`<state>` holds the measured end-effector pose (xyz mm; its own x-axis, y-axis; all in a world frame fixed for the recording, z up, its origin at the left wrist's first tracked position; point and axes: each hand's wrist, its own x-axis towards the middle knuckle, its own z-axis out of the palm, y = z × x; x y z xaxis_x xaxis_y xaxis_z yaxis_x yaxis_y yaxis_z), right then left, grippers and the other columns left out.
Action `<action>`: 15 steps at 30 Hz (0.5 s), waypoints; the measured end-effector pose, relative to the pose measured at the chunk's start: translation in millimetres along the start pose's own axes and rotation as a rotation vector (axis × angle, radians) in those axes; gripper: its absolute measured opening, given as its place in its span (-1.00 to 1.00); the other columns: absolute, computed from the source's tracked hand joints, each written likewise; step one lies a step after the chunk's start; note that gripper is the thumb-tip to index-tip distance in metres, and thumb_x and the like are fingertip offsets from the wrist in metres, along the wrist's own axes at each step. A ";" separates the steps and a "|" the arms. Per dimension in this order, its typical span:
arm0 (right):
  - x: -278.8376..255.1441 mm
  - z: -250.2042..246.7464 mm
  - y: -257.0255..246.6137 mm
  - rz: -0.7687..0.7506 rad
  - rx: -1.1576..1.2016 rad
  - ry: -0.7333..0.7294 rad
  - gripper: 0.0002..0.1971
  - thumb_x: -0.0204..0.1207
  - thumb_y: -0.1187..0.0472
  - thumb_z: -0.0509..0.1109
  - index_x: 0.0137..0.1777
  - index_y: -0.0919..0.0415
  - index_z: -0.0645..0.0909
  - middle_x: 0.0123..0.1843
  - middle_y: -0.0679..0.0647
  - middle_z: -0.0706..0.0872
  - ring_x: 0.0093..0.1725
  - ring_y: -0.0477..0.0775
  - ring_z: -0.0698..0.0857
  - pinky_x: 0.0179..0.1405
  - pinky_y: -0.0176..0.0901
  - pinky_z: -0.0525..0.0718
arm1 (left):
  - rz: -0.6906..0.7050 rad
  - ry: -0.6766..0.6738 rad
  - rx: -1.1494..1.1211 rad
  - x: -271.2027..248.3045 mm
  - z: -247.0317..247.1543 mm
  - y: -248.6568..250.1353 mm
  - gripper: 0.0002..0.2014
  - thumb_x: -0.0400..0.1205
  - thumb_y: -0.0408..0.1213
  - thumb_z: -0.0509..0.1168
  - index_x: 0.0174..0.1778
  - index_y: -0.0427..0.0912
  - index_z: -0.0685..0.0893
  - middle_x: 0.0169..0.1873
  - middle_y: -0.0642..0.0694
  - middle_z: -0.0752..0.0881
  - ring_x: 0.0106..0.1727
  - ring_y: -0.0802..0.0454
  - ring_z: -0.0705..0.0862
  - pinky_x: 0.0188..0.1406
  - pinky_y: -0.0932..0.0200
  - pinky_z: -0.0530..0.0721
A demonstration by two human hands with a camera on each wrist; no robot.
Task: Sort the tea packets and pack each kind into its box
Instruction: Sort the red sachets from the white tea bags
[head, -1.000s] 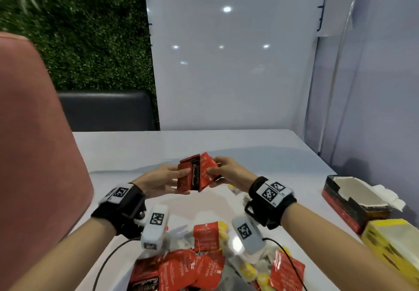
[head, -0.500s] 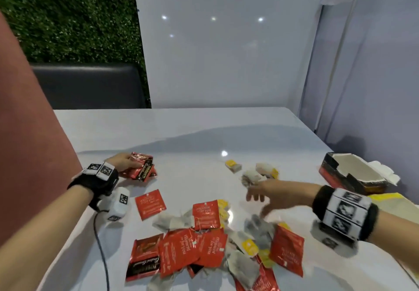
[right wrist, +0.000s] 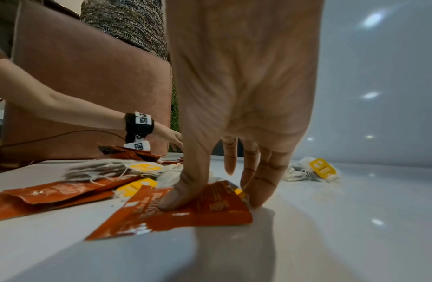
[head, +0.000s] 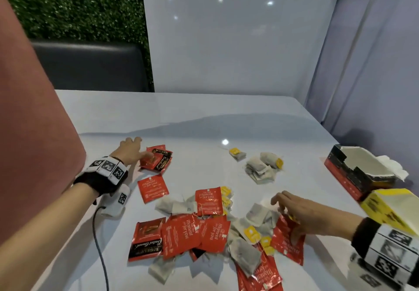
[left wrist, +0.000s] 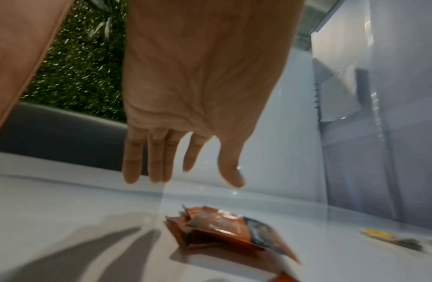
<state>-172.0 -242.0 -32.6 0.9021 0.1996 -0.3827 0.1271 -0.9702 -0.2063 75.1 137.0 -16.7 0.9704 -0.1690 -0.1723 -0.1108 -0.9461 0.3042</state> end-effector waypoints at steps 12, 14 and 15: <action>-20.3 16.8 14.6 0.037 0.156 0.130 -0.53 0.31 0.04 0.57 -0.08 -0.12 0.25 -0.01 -0.24 0.42 -0.12 -0.28 0.51 -0.32 -0.45 0.52 | -0.038 -0.034 0.000 -45.9 50.1 -6.0 -0.13 0.28 0.12 0.55 0.34 -0.30 0.35 0.18 -0.21 0.55 0.19 -0.11 0.55 0.17 0.00 0.57; -27.5 14.2 15.1 0.058 0.189 0.134 -0.51 0.26 0.06 0.59 -0.10 -0.08 0.26 -0.08 -0.21 0.50 -0.20 -0.27 0.54 -0.35 -0.41 0.50 | -0.057 -0.109 -0.031 -46.6 45.9 -0.4 -0.22 0.26 0.06 0.58 0.22 -0.29 0.40 0.08 -0.15 0.61 0.05 -0.04 0.59 -0.02 0.13 0.56; -31.2 12.3 15.5 0.064 0.220 0.129 -0.50 0.26 0.07 0.60 -0.10 -0.07 0.26 -0.13 -0.19 0.55 -0.25 -0.29 0.57 -0.38 -0.41 0.52 | -0.061 -0.146 -0.045 -47.4 44.3 1.2 -0.31 0.27 0.02 0.59 0.13 -0.26 0.43 0.03 -0.11 0.63 0.00 -0.01 0.59 -0.09 0.17 0.54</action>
<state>-203.3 -261.6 -34.9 0.9522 0.1056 -0.2867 -0.0124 -0.9242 -0.3817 19.5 131.7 -49.7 0.9332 -0.1533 -0.3251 -0.0400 -0.9432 0.3298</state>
